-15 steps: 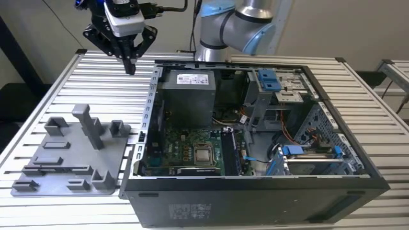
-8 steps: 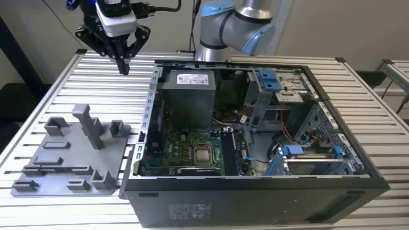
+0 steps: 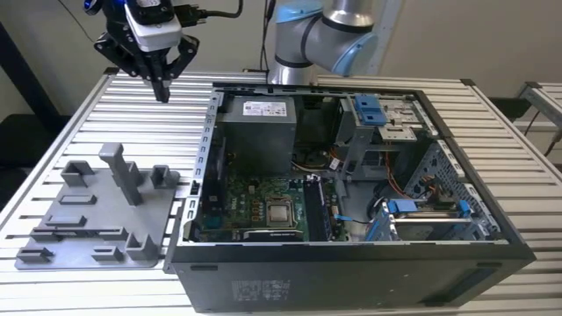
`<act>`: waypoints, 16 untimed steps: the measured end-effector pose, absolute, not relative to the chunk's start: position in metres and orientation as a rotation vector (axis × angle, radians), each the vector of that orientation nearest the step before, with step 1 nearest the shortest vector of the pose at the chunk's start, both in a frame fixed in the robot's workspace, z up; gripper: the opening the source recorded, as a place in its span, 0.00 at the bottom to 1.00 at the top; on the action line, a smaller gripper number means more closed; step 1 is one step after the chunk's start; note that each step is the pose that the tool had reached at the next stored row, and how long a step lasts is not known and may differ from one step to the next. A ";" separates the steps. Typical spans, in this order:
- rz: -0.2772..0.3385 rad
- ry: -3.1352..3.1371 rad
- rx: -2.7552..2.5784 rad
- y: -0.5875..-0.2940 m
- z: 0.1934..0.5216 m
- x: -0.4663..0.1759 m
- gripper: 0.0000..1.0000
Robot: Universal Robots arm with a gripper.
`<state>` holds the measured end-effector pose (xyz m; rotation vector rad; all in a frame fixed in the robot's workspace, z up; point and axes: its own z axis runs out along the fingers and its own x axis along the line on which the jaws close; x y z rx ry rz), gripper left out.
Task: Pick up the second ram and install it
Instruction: 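Reach for the second ram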
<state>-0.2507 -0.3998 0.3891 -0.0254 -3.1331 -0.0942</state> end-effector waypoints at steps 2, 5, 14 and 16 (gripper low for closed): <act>-0.095 -3.132 -0.021 -0.400 0.389 -0.255 0.11; -0.097 -3.131 -0.013 -0.400 0.389 -0.263 0.11; -0.097 -3.131 0.024 -0.400 0.388 -0.285 0.11; -0.097 -3.130 0.029 -0.400 0.388 -0.291 0.11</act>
